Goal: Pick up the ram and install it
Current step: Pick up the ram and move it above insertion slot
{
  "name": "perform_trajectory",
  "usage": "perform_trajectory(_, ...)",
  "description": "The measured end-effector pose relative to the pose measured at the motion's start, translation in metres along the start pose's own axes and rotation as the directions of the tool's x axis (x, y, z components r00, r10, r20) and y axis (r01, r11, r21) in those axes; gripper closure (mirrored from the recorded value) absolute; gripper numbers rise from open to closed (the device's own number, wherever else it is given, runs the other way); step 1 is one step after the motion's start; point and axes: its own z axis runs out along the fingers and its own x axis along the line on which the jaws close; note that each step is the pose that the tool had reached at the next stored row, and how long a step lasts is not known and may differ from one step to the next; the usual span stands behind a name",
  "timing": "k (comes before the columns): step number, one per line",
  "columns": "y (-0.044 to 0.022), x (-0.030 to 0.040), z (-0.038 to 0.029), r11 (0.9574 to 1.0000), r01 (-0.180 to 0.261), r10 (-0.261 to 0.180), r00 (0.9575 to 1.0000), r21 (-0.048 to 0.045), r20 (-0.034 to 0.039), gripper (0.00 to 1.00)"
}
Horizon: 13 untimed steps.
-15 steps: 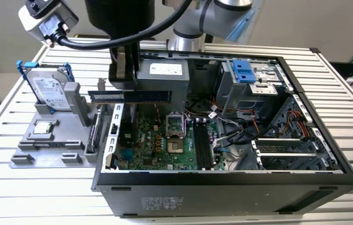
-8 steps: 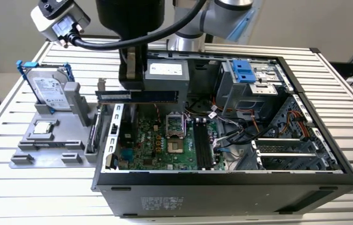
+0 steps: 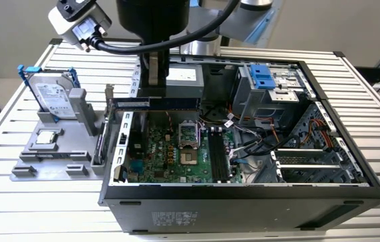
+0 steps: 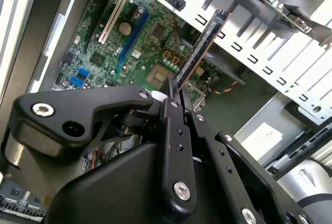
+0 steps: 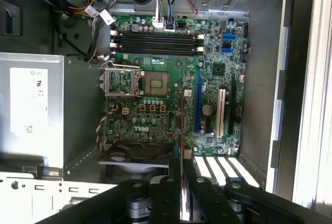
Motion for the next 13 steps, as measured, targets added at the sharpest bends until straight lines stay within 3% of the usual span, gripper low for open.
perform_trajectory(13, 0.0208, -0.0005, -0.0003, 1.0000, 0.000, 0.000, 1.0000, 0.0001, 0.0001, 1.00)
